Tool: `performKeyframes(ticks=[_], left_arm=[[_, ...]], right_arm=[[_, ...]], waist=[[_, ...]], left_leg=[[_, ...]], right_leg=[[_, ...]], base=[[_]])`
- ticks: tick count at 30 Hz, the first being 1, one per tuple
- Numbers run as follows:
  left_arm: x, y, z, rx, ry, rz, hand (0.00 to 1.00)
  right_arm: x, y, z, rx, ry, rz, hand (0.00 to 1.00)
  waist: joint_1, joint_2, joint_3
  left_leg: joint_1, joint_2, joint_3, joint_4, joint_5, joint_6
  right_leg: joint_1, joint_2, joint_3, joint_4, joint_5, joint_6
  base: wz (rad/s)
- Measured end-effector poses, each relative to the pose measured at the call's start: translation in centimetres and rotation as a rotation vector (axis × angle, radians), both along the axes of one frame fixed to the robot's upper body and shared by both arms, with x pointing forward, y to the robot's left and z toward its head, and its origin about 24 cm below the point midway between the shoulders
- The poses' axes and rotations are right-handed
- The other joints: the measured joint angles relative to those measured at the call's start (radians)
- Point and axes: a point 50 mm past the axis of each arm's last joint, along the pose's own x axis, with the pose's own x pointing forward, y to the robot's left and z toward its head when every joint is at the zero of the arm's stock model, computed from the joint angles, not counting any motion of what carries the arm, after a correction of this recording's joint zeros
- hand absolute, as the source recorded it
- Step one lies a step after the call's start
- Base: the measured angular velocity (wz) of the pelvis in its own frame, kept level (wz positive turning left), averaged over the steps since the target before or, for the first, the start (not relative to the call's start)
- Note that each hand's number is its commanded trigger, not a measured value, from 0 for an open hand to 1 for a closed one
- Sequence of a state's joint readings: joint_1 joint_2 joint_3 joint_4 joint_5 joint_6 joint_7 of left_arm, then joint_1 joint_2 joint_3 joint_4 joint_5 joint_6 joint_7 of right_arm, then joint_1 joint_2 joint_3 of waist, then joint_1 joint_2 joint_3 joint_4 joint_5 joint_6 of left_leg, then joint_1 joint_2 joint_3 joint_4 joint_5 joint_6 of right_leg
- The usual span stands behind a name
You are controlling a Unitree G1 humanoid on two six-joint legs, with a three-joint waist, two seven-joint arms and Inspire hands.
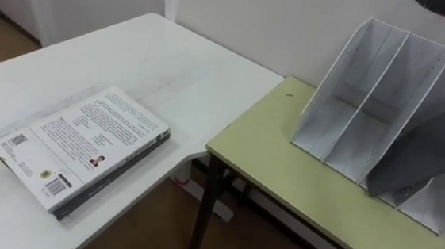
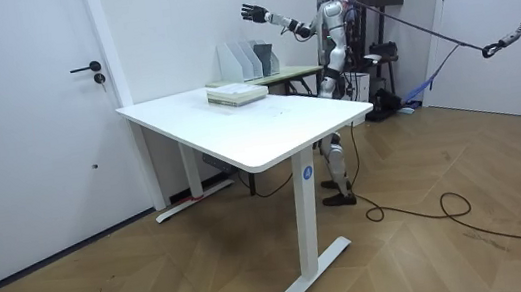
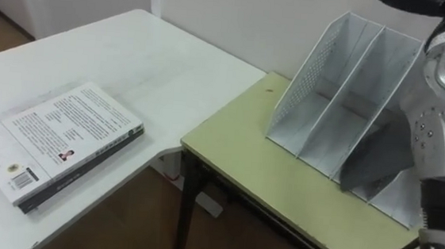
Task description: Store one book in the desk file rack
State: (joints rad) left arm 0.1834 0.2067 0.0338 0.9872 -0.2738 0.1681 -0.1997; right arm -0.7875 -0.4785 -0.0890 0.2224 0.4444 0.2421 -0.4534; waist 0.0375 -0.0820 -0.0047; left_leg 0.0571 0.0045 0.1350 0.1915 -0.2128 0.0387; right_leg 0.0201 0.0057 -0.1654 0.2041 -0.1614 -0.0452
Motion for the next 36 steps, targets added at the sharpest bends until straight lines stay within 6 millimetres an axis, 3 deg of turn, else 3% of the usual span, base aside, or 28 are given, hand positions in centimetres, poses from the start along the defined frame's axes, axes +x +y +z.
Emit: performKeyframes(ticks=[5,10,19,25,28,30,34,36], left_arm=[[0.4,0.1,0.0,0.007,0.002,-0.029,0.0],[0.6,0.2,0.1,0.013,-0.007,-0.041,0.0],[1.0,0.3,0.1,-0.013,-0.019,-0.037,0.0],[2.1,0.4,0.2,-0.038,-0.01,-0.092,0.0],[2.4,0.7,0.3,-0.051,-0.005,-0.107,0.0],[2.6,0.7,0.4,-0.056,-0.007,-0.115,0.0],[3.2,0.7,0.5,-0.06,-0.02,-0.11,0.0],[3.0,0.7,0.4,-0.061,-0.015,-0.105,0.0]], right_arm=[[-1.1,3.4,2.2,-0.187,-0.104,0.117,0.0],[-1.7,7.0,2.3,-0.311,-0.121,0.375,0.0],[-3.6,12.6,-1.1,-0.408,-0.028,1.004,0.0],[-4.7,14.7,-7.6,-0.477,0.212,1.322,0.0],[-5.8,14.5,-12.2,-0.533,0.394,1.42,0.0],[-6.7,14.0,-16.3,-0.539,0.586,1.478,0.0],[-8.1,12.2,-21.3,-0.508,0.817,1.488,0.0],[-9.4,10.3,-24.9,-0.429,0.969,1.431,0.0]], waist=[[-0.001,-0.001,0.0004],[-0.002,-0.013,0.0056],[0.026,-0.013,0.0078],[0.075,-0.018,0.0053],[0.107,-0.019,0.0067],[0.123,-0.018,0.0085],[0.134,-0.019,0.0108],[0.129,-0.016,0.0129]], left_leg=[[0.001,0.0,0.0,-0.001,0.0,0.0],[0.006,0.0,-0.005,-0.001,0.0,0.0],[0.019,0.004,-0.008,-0.011,-0.002,-0.001],[0.019,0.002,-0.023,-0.003,-0.002,-0.002],[0.017,0.001,-0.03,-0.002,-0.002,-0.001],[0.014,0.0,-0.031,-0.002,-0.001,-0.001],[-0.001,0.0,-0.032,0.0,-0.001,-0.001],[-0.003,-0.001,-0.037,0.001,-0.001,0.0]], right_leg=[[-0.001,0.002,0.012,-0.001,0.0,0.0],[0.003,0.001,0.011,-0.003,0.0,0.0],[0.025,0.003,0.009,-0.002,0.0,-0.001],[0.034,0.002,0.0,-0.003,0.001,-0.001],[0.034,0.001,-0.002,-0.002,0.0,0.0],[0.03,0.0,0.001,-0.001,0.0,0.0],[0.016,-0.001,0.0,-0.001,0.0,0.0],[0.016,-0.002,-0.006,-0.002,0.0,0.0]], base=[[-0.04],[-0.02],[0.01],[0.07],[0.06],[0.0],[0.0],[0.06]])
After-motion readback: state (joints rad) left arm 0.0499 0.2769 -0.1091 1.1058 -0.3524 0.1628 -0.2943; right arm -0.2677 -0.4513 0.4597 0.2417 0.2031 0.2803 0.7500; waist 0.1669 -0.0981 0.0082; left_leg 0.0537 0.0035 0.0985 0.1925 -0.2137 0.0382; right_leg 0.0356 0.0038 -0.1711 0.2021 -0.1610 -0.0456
